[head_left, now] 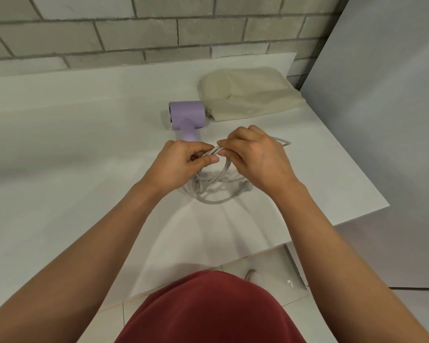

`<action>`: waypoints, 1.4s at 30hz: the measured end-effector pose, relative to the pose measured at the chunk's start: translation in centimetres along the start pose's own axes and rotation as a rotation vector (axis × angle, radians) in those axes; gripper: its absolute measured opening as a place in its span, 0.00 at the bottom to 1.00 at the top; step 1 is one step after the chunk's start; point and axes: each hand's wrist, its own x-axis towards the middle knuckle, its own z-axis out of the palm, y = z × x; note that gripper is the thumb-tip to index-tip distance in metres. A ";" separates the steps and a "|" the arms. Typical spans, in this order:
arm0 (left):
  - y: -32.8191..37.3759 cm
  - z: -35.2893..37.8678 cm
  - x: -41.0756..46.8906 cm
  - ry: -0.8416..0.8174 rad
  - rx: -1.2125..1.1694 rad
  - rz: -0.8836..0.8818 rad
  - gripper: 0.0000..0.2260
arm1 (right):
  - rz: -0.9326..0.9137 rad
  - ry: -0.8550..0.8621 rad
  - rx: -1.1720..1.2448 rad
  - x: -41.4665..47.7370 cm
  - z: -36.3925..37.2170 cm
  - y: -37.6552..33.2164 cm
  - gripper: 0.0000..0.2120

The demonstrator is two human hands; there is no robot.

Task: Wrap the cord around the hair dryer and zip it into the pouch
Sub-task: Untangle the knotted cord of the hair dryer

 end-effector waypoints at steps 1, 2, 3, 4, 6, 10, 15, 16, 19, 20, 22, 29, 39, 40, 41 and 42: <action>0.0 0.0 0.0 0.004 -0.005 -0.002 0.07 | 0.021 0.029 0.007 0.0 -0.1 0.0 0.14; 0.1 0.0 0.0 0.004 -0.006 -0.001 0.07 | 0.046 0.065 0.019 0.0 -0.2 0.0 0.14; 0.2 0.0 -0.1 0.001 0.000 -0.002 0.09 | 0.072 0.102 0.033 0.0 -0.4 0.1 0.12; 0.1 0.0 -0.1 -0.003 0.007 -0.005 0.10 | 0.097 0.136 0.043 0.1 -0.6 0.2 0.11; 0.0 0.0 -0.1 0.003 0.011 -0.012 0.12 | 0.146 0.193 0.069 0.2 -1.0 0.5 0.09; 0.1 0.2 0.0 0.029 -0.037 -0.028 0.13 | 0.244 0.334 0.168 0.5 -1.9 0.8 0.09; 0.2 0.5 0.4 0.030 -0.079 -0.026 0.13 | 0.303 0.422 0.241 0.5 -2.8 0.5 0.08; 0.1 0.6 0.5 0.030 -0.088 -0.030 0.12 | 0.320 0.405 0.256 0.5 -2.9 0.5 0.08; -0.4 0.6 0.5 0.040 -0.095 -0.048 0.11 | 0.400 0.267 0.224 0.2 -2.7 1.5 0.10; -0.5 0.5 0.5 0.042 -0.101 -0.057 0.10 | 0.411 0.213 0.193 0.1 -2.7 1.8 0.10; -0.6 0.5 0.5 0.030 -0.104 -0.065 0.10 | 0.352 0.139 0.126 -0.2 -2.9 2.0 0.14; 0.1 -0.2 0.9 -0.015 -0.081 -0.018 0.08 | 0.001 0.028 -0.045 0.5 -0.6 0.0 0.13; -0.5 -0.2 0.4 0.012 -0.161 -0.056 0.09 | 0.114 0.257 0.025 1.4 -1.5 0.5 0.10; -0.4 -0.3 0.5 0.018 -0.164 -0.055 0.08 | 0.127 0.278 0.055 1.5 -1.8 0.6 0.10; -0.4 -0.4 0.6 0.024 -0.166 -0.054 0.07 | 0.138 0.288 0.082 1.7 -1.9 0.7 0.10; -0.3 -0.5 0.8 0.023 -0.170 -0.051 0.07 | 0.147 0.291 0.101 1.7 -1.9 0.7 0.10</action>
